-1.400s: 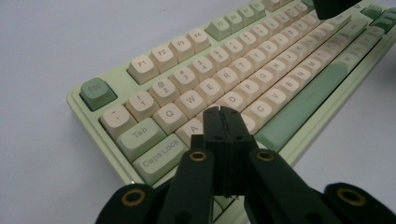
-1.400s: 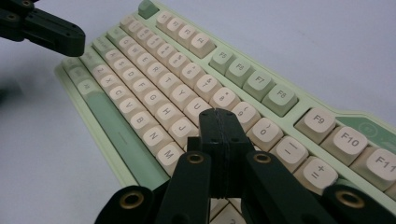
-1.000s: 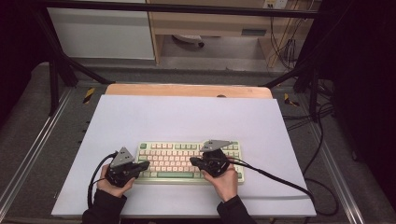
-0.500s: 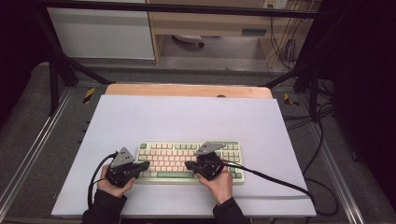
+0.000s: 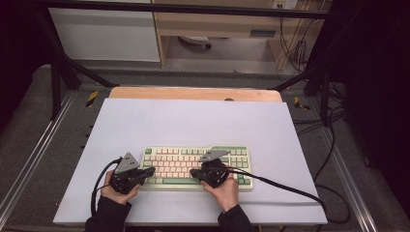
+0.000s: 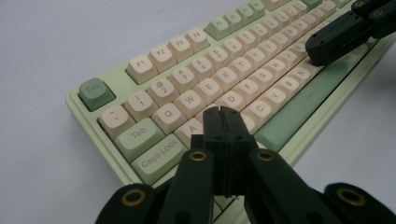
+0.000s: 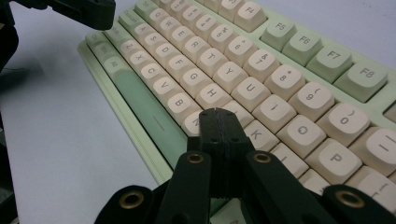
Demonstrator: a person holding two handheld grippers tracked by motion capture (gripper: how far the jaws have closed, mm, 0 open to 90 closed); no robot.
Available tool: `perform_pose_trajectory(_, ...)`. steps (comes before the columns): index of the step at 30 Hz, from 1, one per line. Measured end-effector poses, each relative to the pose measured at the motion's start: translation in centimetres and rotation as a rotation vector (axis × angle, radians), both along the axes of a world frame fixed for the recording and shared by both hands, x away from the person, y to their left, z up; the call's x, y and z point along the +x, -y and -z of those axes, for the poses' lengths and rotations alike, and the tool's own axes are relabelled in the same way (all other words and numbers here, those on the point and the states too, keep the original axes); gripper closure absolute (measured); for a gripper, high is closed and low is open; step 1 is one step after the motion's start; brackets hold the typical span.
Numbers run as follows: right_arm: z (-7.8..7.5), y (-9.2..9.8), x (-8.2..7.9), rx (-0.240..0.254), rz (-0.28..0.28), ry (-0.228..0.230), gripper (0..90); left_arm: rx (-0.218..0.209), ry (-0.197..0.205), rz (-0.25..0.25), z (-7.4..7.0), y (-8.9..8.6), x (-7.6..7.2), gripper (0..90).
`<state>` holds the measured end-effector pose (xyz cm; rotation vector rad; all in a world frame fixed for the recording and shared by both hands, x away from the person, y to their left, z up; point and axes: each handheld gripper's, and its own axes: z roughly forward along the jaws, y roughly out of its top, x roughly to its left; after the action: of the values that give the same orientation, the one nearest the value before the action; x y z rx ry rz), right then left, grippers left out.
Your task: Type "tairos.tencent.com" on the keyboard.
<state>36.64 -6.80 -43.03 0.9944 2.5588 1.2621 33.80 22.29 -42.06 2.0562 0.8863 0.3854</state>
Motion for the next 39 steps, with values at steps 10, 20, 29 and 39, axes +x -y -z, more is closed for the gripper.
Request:
perform_pose_trajectory(10, 0.2, -0.1, -0.1, -0.007, -0.008, 0.000, 90.0, -0.001, 0.002, 0.000, 0.0, 0.0, 0.0, 90.0)
perform_pose_trajectory(20, -1.5, 1.2, -0.2, 0.007, -0.001, 0.037, 90.0, -0.011, 0.010, -0.003, -0.4, -0.2, -0.1, 90.0)
perform_pose_trajectory(29, -2.7, 4.6, -0.2, 0.016, 0.057, 0.057, 79.8, -0.019, 0.007, -0.001, -0.8, -0.7, -0.1, 79.6)
perform_pose_trajectory(39, -3.0, 9.3, -0.4, -0.010, 0.124, 0.071, 45.4, -0.003, 0.015, -0.040, -1.0, -2.4, 0.2, 44.1)
